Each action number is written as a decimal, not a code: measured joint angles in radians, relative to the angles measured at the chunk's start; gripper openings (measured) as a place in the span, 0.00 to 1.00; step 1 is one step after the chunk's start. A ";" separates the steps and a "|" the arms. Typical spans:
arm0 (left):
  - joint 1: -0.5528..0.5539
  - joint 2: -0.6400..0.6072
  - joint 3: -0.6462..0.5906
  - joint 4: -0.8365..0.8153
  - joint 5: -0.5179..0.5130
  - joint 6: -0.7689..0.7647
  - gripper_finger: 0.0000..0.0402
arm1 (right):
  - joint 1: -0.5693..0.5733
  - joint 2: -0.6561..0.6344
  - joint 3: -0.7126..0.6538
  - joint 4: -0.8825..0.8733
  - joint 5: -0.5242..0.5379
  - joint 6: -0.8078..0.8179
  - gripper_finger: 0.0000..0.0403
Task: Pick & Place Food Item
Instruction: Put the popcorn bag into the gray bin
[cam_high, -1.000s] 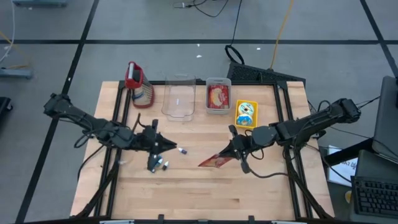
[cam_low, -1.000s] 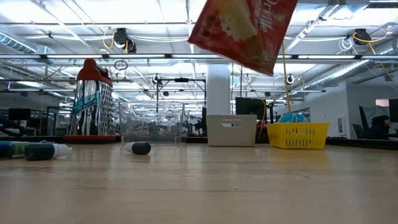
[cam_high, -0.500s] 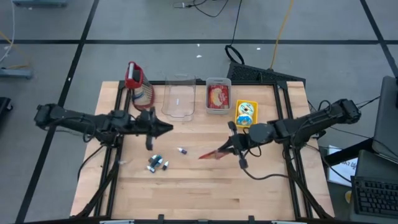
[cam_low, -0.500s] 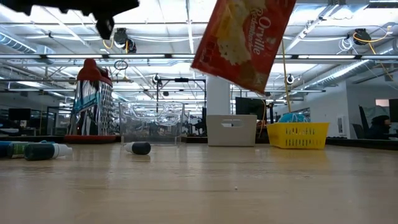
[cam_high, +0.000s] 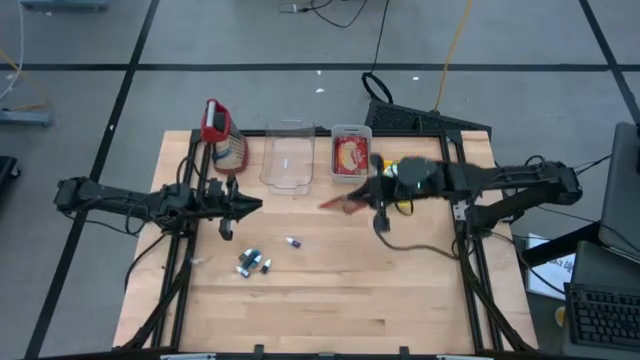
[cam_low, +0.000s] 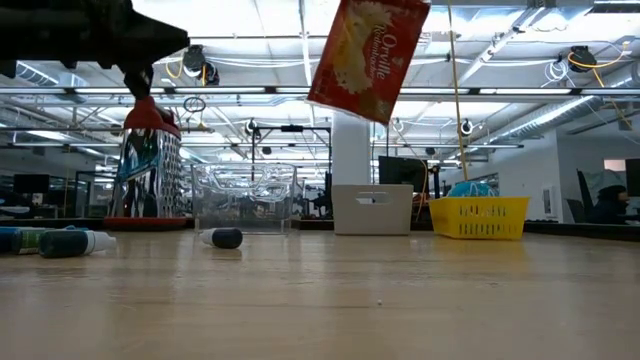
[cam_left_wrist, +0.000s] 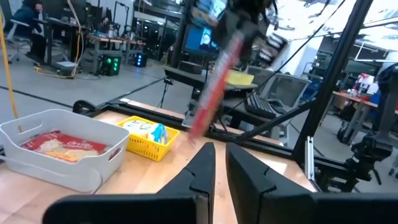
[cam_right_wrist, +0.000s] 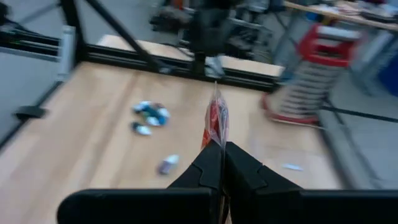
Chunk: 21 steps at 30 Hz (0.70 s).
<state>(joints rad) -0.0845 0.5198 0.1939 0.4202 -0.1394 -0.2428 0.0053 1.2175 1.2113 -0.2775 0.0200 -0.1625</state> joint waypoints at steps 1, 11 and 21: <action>0.000 0.000 -0.007 0.003 0.000 0.005 0.09 | -0.027 0.000 0.022 -0.027 0.000 -0.015 0.00; -0.001 0.003 -0.012 -0.003 -0.001 0.148 0.09 | -0.394 0.060 0.140 -0.094 -0.267 -0.144 0.00; -0.001 0.003 -0.012 0.000 -0.001 0.189 0.09 | -0.664 0.248 0.156 -0.137 -0.522 -0.228 0.00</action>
<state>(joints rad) -0.0853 0.5232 0.1822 0.4201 -0.1406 -0.0540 -0.6586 1.4652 1.3678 -0.4146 -0.5023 -0.3900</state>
